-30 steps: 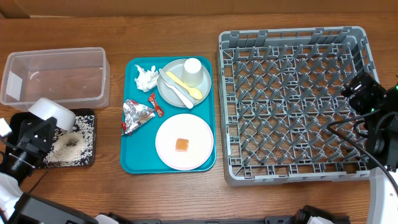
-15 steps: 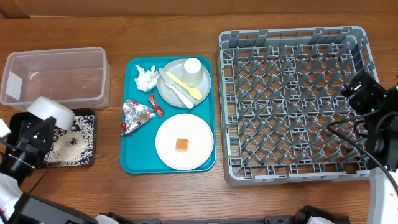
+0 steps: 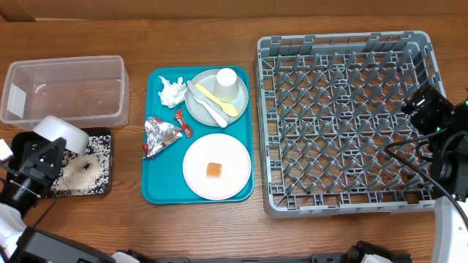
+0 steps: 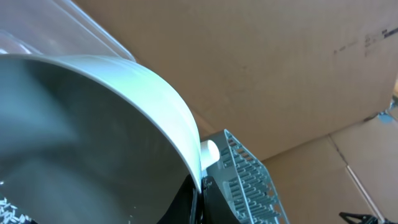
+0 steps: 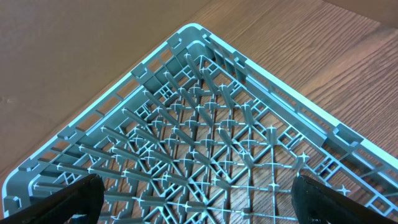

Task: Sort waste into correct bins and load items into the dishwasher rack
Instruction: 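Tilt the white bowl with the left gripper, pouring rice onto the black tray, then carry the emptied white bowl with the left gripper over the grey rack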

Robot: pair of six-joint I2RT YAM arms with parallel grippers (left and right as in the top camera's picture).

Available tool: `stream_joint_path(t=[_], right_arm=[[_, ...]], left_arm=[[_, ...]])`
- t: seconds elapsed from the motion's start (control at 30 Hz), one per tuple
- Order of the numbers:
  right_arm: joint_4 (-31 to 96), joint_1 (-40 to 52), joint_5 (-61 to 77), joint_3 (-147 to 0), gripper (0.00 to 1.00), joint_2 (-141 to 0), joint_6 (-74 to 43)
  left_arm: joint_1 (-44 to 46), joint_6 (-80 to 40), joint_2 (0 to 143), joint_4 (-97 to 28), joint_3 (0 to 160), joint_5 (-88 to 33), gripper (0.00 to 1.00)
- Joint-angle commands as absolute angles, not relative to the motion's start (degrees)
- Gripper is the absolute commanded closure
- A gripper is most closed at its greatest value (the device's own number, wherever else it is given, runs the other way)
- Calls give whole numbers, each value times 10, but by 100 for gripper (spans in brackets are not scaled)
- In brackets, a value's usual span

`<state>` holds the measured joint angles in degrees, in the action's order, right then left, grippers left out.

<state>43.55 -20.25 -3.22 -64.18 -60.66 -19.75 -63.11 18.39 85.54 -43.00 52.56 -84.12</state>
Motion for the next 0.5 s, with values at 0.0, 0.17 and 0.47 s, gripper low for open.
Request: stream_joint_path(t=[0.0,0.17,0.47], right_arm=[[434,-204,-38,-660,0,-606,-202],[434,-204,-38,-660,0,-606,-202],[434,-204,-38,-660,0,-606,-202]], left_arm=[[-635,147,858,-428,528,-843,96],[-630,120,832,-428,537,-828,96],[-531,-41,709,-429,582,-602,96]])
